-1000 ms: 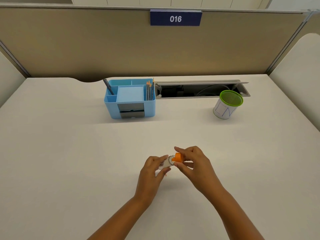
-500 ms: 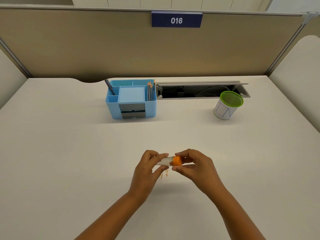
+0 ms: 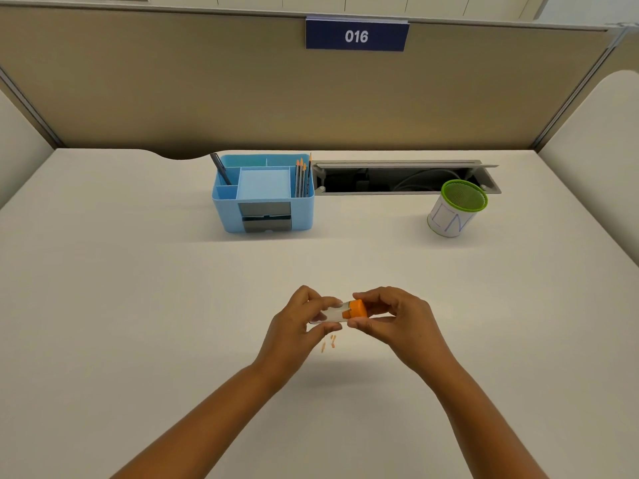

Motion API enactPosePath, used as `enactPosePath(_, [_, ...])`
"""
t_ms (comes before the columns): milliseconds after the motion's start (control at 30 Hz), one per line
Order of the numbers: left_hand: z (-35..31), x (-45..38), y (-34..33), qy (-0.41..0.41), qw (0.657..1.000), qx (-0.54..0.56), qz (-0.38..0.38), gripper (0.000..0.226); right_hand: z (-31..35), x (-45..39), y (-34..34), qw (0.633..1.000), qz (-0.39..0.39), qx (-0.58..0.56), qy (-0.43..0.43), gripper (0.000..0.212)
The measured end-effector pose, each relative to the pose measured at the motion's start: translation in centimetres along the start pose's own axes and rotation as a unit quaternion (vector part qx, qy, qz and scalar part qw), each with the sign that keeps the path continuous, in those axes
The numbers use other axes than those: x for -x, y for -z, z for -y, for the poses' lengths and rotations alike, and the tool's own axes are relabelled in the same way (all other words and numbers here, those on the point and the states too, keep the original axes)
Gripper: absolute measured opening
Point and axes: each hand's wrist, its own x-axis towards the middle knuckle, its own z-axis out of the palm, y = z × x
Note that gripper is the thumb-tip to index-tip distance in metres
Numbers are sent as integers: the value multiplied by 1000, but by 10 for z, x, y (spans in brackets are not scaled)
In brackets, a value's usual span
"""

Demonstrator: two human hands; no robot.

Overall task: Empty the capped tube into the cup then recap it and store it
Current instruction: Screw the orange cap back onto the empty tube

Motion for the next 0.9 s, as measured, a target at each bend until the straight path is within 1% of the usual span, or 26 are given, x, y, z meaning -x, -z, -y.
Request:
enactPosePath(133, [1,-2,0,-12,1000,-5,-1,25,0,-2,-1,1000,-7,-18,-17,32])
enactPosePath(267, [5,0,-2,-26,999,-22,-12,27,-1,-6,-2,999,7,-10,-33,33])
enactPosePath(400, [9,2,-5,-26,999,-20,-29,31,-6,-9,-5,999,12,-11,-34,33])
enactPosePath(500, [15,1,-9,-14,998,-22,-55,32,-9,-14,-11,999,16,-13,-32,32])
enactPosePath(667, [26,1,-10,-4,996,-35,-85,35,-15,-17,-31,995,-4,-80,-58,31])
enactPosePath(733, [30,1,-9,-2,995,-39,-94,41,-16,-21,-37,991,1,-110,-73,30])
enactPosePath(800, [36,0,-6,38,991,8,-125,51,-12,-31,-42,985,7,-147,-90,29])
enactPosePath(867, [43,-2,-2,106,977,79,-165,59,-7,-45,-46,979,5,-176,-106,26])
enactPosePath(900, [47,-2,0,136,969,95,-184,61,-4,-52,-48,975,4,-191,-113,23])
